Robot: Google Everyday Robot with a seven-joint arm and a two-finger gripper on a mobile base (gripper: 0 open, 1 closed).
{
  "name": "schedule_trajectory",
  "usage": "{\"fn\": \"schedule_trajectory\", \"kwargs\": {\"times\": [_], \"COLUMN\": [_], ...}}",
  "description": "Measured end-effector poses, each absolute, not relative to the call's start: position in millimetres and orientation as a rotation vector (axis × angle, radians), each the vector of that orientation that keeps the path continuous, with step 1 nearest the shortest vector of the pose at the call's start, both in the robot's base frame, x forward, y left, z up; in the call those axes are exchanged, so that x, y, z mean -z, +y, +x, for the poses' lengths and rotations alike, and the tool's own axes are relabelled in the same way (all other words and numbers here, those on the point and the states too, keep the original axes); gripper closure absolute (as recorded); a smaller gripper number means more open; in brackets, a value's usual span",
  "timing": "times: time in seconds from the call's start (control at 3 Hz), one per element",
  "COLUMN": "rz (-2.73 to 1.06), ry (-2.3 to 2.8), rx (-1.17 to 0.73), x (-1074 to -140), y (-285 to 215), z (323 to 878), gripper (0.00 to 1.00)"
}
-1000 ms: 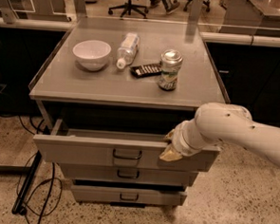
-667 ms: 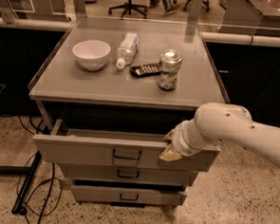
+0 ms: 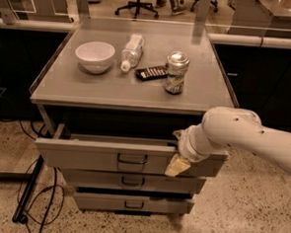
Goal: Open top drawer
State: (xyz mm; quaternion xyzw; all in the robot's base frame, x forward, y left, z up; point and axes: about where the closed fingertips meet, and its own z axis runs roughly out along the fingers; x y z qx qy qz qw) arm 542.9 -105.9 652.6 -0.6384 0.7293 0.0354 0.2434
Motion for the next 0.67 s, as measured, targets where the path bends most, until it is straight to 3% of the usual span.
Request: {"fn": "schedule_trajectory", "kwargs": {"times": [0.33, 0.67], "rz": [-1.744, -1.766], "ry": [1.992, 1.993], "rx": [-0.097, -0.097], "x": [-653, -650], "y": [-106, -110], "z": [543, 532], "gripper": [1.00, 1.00]}}
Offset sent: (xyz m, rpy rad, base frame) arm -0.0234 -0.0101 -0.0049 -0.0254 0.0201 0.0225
